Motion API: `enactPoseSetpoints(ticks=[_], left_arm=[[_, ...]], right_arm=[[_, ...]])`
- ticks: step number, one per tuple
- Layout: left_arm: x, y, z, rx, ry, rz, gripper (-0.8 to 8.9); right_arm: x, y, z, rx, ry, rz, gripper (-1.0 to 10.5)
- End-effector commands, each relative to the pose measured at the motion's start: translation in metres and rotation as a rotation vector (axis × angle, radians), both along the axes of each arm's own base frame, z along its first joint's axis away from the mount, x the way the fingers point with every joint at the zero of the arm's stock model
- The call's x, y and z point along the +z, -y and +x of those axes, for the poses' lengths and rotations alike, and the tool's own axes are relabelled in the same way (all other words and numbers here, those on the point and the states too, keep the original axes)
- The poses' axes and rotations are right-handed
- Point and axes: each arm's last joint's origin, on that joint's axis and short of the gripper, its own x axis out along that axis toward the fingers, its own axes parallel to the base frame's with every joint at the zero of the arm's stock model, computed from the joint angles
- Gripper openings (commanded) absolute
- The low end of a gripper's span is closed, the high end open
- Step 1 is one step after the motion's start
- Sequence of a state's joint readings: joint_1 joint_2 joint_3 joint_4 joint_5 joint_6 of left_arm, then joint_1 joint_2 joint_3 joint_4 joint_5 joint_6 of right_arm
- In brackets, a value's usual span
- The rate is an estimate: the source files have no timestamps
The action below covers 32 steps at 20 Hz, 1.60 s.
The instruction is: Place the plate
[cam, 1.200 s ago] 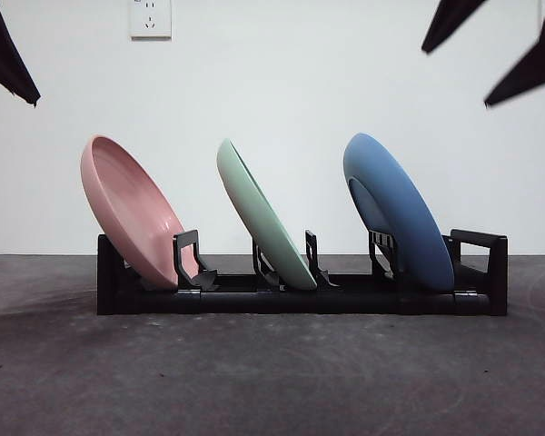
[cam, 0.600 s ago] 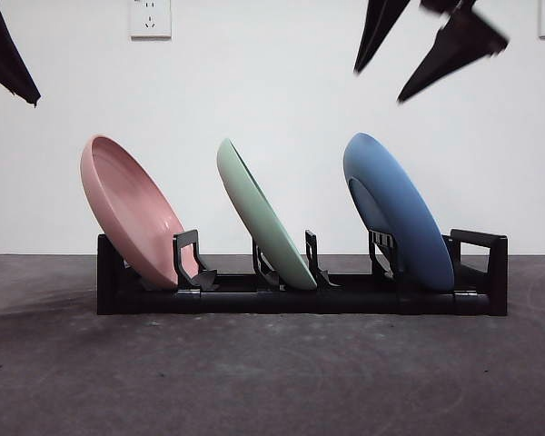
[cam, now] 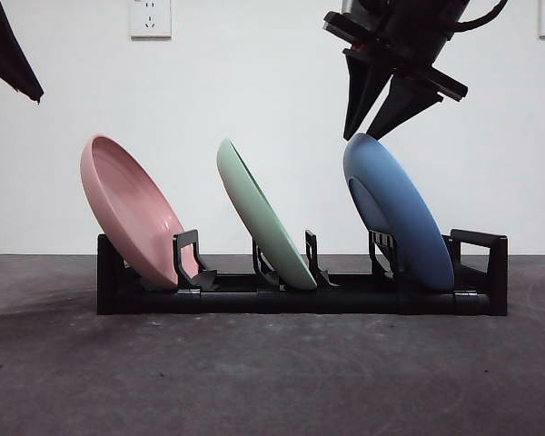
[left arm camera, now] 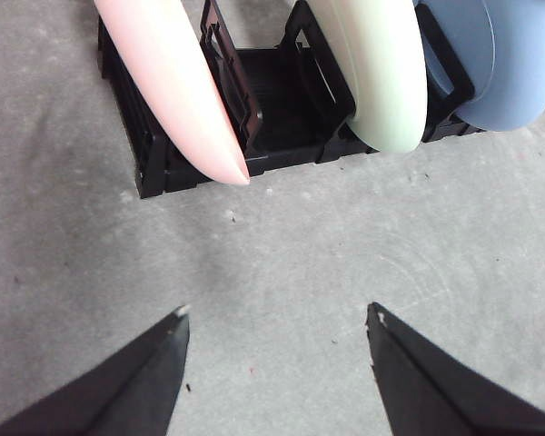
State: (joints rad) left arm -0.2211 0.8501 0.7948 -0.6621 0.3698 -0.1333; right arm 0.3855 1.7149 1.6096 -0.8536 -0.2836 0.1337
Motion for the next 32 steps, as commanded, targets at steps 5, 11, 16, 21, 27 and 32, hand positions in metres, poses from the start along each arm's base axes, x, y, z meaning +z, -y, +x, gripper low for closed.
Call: enactPoseSetpoints(ticks=[5,11,16,21,27,32], left_arm=[[0.005,0.001,0.001,-0.01,0.023,0.002,3.13],[0.006,0.001,0.001,-0.01,0.023,0.002,3.13],[0.005,0.001,0.001,-0.01,0.022,0.002,3.13],[0.005,0.001,0.001,-0.01,0.023,0.002,3.13],[0.005,0.001,0.001,-0.01,0.023,0.002,3.13],[0.005,0.001,0.001,-0.01,0.023,0.002,3.13]], right_arm=[[0.002,-0.004,0.004,0.015,0.014,-0.001,0.2],[0.005,-0.004,0.001,0.06,-0.006,0.065,0.2],[0.017,-0.002,-0.007,0.082,0.012,0.101,0.2],[0.039,0.004,-0.022,0.1,0.069,0.138,0.2],[0.073,0.012,-0.054,0.169,0.141,0.233,0.2],[0.104,0.013,-0.101,0.167,0.292,0.2,0.2]])
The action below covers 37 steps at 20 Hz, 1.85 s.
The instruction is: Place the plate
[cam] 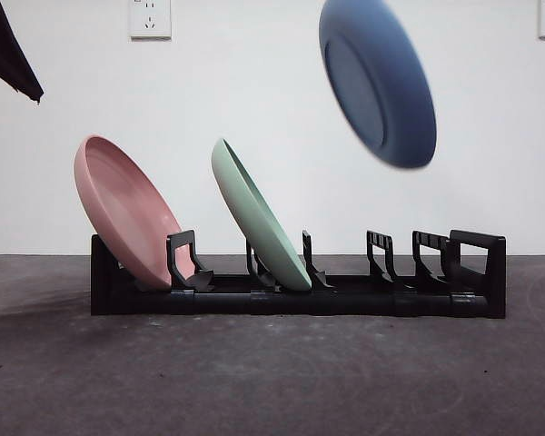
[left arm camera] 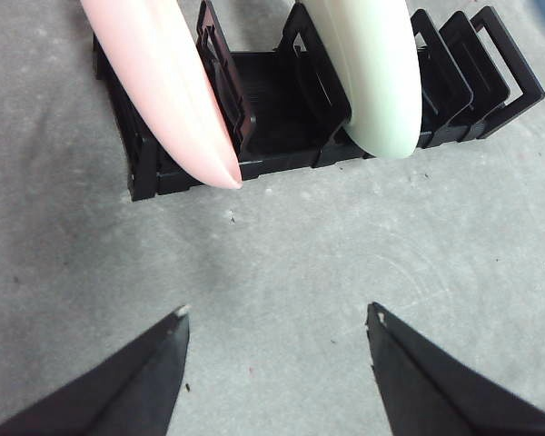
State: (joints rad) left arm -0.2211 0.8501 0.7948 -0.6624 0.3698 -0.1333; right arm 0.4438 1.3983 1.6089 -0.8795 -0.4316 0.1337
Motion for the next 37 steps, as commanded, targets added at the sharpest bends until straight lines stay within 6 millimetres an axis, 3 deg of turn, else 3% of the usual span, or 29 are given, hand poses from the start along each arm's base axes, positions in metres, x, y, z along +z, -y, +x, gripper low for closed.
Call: enactPoseSetpoints(ticks=[1,3,8,12,15,19,28,32,37], left_arm=[[0.006,0.001,0.001,-0.01,0.024,0.002,3.13],[0.006,0.001,0.001,-0.01,0.024,0.002,3.13],[0.005,0.001,0.001,-0.01,0.023,0.003,3.13],[0.005,0.001,0.001,-0.012,0.024,0.004,3.13],[0.005,0.001,0.001,-0.012,0.024,0.004,3.13],[0.005,0.001,0.001,-0.012,0.024,0.004,3.13],[0.005,0.001,0.001,-0.012,0.024,0.004,3.13],[0.005,0.001,0.001,-0.014,0.026,0.006,3.13],[0.005,0.001,0.001,-0.016,0.028,0.009,3.13]], right_arm=[[0.011,-0.001,-0.024,-0.006,0.11,-0.011,0.2],[0.006,0.003,-0.049,-0.008,0.187,0.003,0.2],[-0.028,0.016,-0.106,-0.008,0.281,0.003,0.2],[-0.055,0.022,-0.135,-0.023,0.305,-0.064,0.2],[-0.084,0.015,-0.149,0.03,0.232,-0.15,0.2],[-0.115,-0.011,-0.16,0.129,0.188,-0.271,0.2],[-0.176,-0.094,-0.167,0.349,0.142,-0.508,0.2],[-0.195,-0.117,-0.168,0.417,0.174,-0.544,0.2],[-0.215,-0.131,-0.163,0.488,0.228,-0.627,0.2]])
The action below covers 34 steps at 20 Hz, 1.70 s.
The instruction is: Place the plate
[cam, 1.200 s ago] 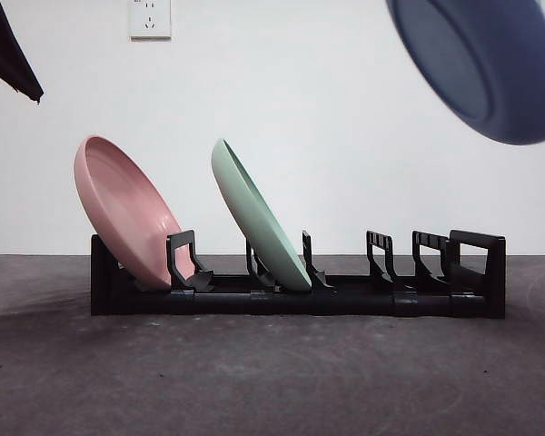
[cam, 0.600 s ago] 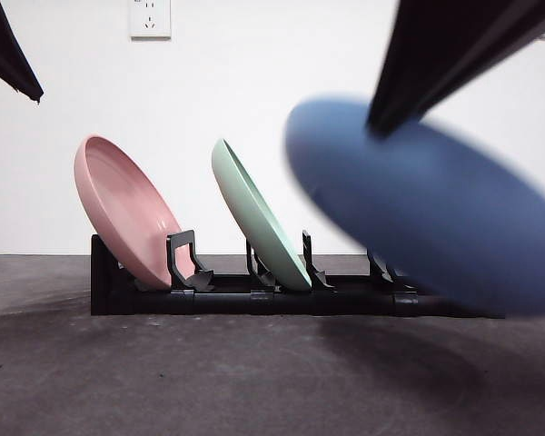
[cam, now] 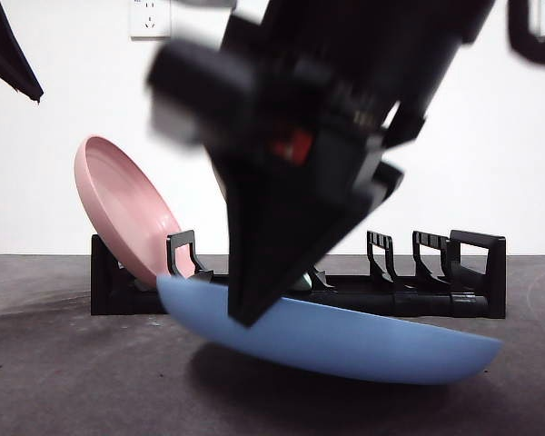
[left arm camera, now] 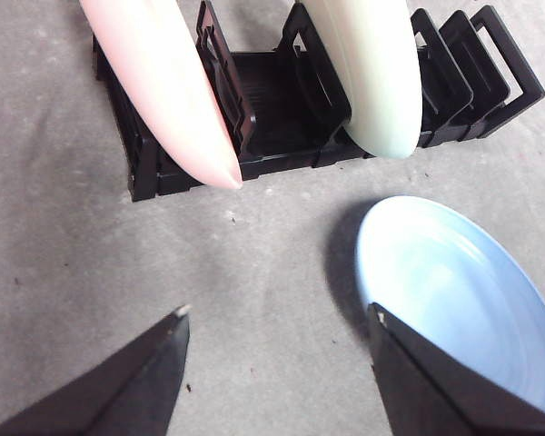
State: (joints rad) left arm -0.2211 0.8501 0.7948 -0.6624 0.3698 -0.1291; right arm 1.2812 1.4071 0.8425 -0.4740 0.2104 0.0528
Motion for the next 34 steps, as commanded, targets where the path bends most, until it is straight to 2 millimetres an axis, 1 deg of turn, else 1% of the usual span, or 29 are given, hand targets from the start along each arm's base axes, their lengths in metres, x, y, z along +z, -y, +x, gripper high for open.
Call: enactPoseSetpoints(ticks=[1,6,8,11,13,15,17,20,24,26,28,30,34], left_arm=[[0.005,0.001,0.001,-0.014,0.026,0.006,3.13],[0.005,0.001,0.001,-0.013,0.026,0.007,3.13],[0.005,0.001,0.001,-0.014,0.026,0.006,3.13],[0.005,0.001,0.001,-0.014,0.026,0.006,3.13],[0.005,0.001,0.001,-0.014,0.025,0.006,3.13],[0.005,0.001,0.001,-0.014,0.026,0.006,3.13],[0.005,0.001,0.001,-0.014,0.025,0.006,3.13],[0.005,0.001,0.001,-0.013,0.025,0.005,3.13],[0.005,0.001,0.001,-0.011,0.024,0.003,3.13],[0.005,0.001,0.001,-0.011,0.024,0.003,3.13],[0.005,0.001,0.001,-0.009,0.023,0.001,3.12],[0.006,0.001,0.001,-0.009,0.027,0.0,3.12],[0.009,0.002,0.004,0.005,0.063,-0.026,3.12]], right_arm=[[-0.003,-0.011,-0.001,0.065,0.035,-0.011,0.2],[-0.015,-0.022,0.002,0.096,0.042,-0.01,0.2],[-0.019,-0.024,0.002,0.106,0.023,-0.014,0.2],[-0.02,-0.025,0.001,0.134,-0.018,0.006,0.2],[-0.019,-0.027,-0.001,0.138,-0.026,0.021,0.7],[-0.019,-0.027,-0.001,0.114,-0.039,0.034,1.6],[-0.018,-0.027,-0.001,0.061,-0.068,0.059,2.0],[-0.008,-0.025,-0.002,0.028,-0.077,0.104,2.0],[0.022,-0.018,-0.003,0.013,-0.051,0.184,2.6],[0.038,-0.008,0.0,-0.019,-0.006,0.233,2.6],[0.055,0.009,0.006,-0.077,0.039,0.265,2.6],[0.07,0.03,0.013,-0.141,0.065,0.291,2.6],[0.099,0.08,0.031,-0.311,0.121,0.369,2.6]])
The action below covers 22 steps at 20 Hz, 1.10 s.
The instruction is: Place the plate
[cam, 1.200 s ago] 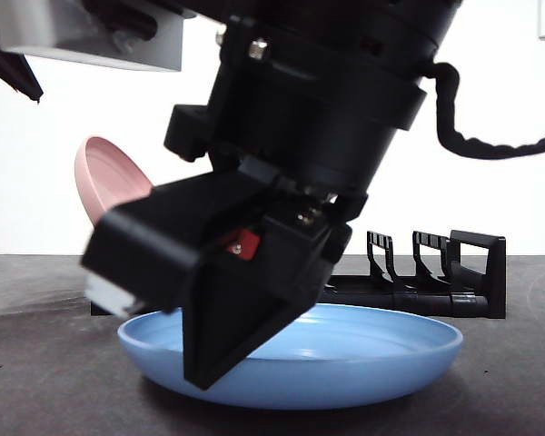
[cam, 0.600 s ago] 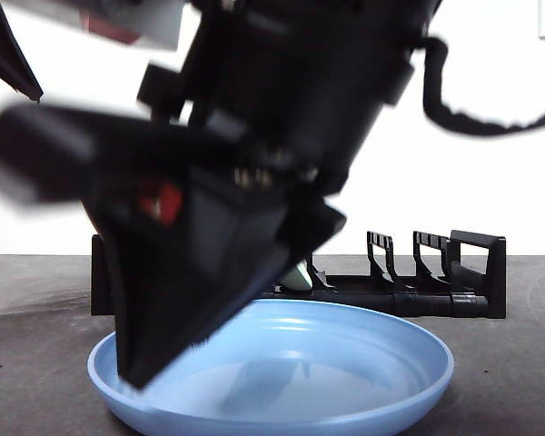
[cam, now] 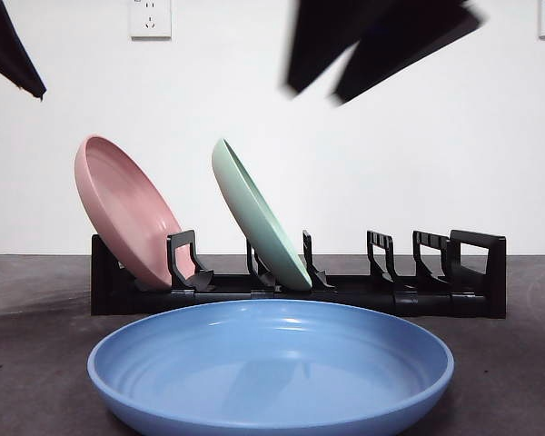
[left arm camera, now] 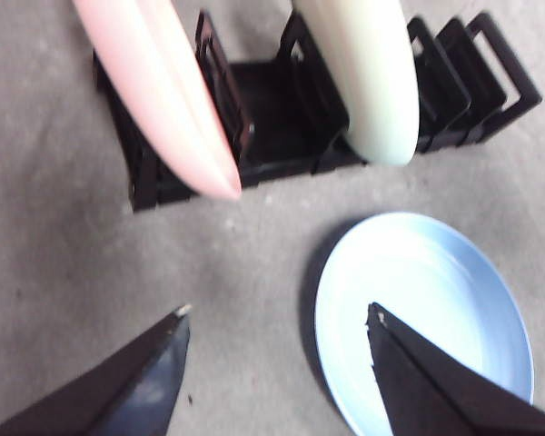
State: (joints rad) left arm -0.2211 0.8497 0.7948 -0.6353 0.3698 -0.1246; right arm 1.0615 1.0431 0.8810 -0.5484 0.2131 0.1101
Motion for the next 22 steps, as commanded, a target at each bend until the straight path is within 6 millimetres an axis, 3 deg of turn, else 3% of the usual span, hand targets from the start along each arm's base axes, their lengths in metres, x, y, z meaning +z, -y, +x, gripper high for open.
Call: enactPoseSetpoints(ticks=[1,6,10,17,22], left_arm=[[0.009,0.002,0.004,0.018,0.045,-0.039,3.11],[0.019,0.0,0.011,0.139,0.114,-0.043,3.12],[0.047,0.001,0.029,0.215,0.141,0.003,3.12],[0.1,0.016,0.09,0.247,-0.033,0.19,3.12],[0.1,0.041,0.13,0.249,-0.101,0.287,3.12]], right_arm=[[0.018,0.024,0.009,-0.103,0.038,0.061,2.6],[0.03,0.081,0.032,-0.321,0.065,0.094,2.6],[0.028,0.107,0.046,-0.39,0.01,0.123,2.6],[0.027,0.12,0.051,-0.449,0.005,0.105,2.6],[0.027,0.12,0.051,-0.45,0.007,0.103,2.6]])
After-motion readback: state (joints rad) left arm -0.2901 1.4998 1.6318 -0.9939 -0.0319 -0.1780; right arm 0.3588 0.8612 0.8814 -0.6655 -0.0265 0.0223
